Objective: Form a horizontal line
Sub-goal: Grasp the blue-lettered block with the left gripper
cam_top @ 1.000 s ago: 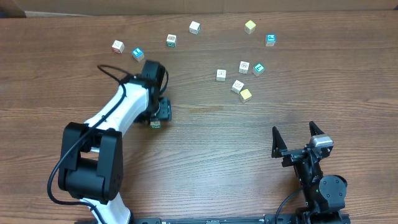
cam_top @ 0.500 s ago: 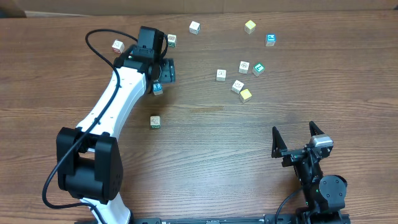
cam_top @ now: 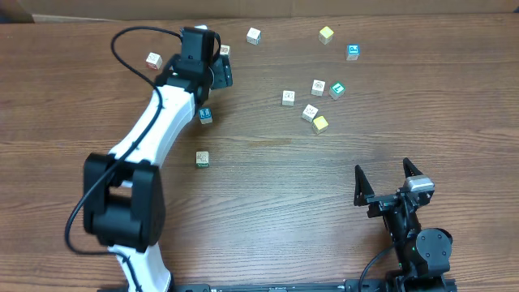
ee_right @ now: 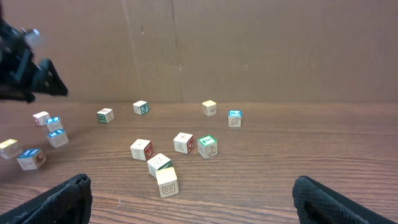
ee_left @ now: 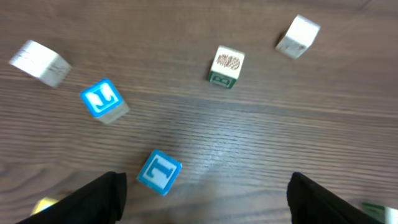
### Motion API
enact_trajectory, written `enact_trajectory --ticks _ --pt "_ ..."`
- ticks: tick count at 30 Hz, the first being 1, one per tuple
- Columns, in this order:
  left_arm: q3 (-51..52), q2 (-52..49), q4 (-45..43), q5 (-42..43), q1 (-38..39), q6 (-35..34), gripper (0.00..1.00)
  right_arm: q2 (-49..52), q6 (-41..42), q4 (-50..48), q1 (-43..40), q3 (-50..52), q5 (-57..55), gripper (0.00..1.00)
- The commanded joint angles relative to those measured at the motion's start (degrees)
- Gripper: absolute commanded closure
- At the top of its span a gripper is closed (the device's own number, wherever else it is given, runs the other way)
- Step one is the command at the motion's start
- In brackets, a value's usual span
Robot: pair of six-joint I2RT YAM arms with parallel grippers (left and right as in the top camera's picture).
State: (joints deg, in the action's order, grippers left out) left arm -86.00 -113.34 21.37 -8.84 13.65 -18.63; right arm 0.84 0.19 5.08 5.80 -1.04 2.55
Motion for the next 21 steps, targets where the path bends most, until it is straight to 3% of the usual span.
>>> enact_trajectory --ticks 1,7,11,21 --pt "-0.8 -4.9 -1.9 -0.8 -0.8 2.8 0.17 -0.7 -0.3 -0.4 0.6 0.6 -0.3 0.00" --pt "-0.8 -9.7 -4.1 -0.8 -1.9 3.9 0.14 -0.7 -0.3 -0.4 0.6 0.6 -0.3 0.00" --pt "-0.8 -10.8 -4.1 -0.6 -3.0 3.9 0.18 -0.7 -0.3 -0.4 0.6 0.6 -0.3 0.00" --pt "-0.7 -11.1 -3.6 1.4 -3.6 3.8 0.51 -0.7 -0.3 -0.4 0.6 0.6 -0.3 0.00"
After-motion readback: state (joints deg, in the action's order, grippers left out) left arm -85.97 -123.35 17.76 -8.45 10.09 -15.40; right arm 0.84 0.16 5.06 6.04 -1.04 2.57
